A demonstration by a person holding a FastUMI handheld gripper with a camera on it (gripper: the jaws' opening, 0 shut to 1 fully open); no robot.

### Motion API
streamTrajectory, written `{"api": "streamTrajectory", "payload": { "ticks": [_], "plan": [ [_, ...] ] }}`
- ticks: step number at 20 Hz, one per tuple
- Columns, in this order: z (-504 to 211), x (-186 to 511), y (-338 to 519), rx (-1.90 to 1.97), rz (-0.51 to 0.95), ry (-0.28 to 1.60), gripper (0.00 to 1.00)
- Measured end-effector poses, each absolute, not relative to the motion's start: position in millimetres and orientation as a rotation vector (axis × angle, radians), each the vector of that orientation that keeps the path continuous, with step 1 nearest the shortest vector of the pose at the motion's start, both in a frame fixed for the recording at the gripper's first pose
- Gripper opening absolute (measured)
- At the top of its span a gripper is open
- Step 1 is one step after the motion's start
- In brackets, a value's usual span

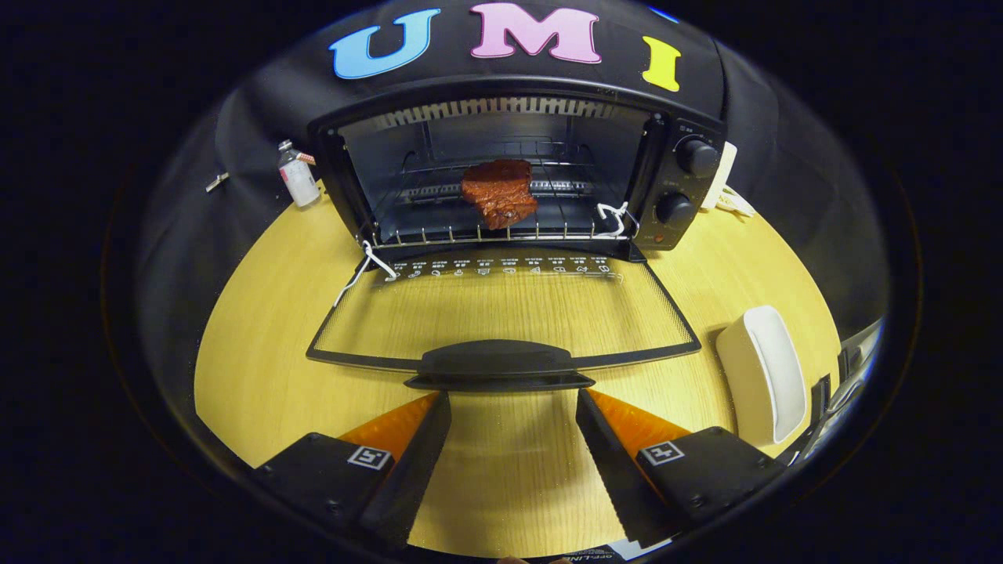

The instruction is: Open the toaster oven, put the food inside, and close the toaster oven door.

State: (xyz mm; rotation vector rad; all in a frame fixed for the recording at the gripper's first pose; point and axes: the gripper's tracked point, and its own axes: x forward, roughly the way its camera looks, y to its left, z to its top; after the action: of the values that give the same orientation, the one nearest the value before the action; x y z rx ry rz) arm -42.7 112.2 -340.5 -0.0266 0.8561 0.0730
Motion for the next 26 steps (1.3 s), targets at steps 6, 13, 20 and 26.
{"api": "streamTrajectory", "payload": {
  "ticks": [6, 13, 20, 26],
  "plan": [
    [-291, -36, 122, 0.068, 0.084, 0.779, 0.99],
    [-289, -37, 114, -0.021, 0.093, 0.787, 0.98],
    [-360, -45, 108, -0.130, 0.075, 0.922, 0.99],
    [-361, -37, 115, -0.059, 0.062, 0.905, 0.99]
  ]
}}
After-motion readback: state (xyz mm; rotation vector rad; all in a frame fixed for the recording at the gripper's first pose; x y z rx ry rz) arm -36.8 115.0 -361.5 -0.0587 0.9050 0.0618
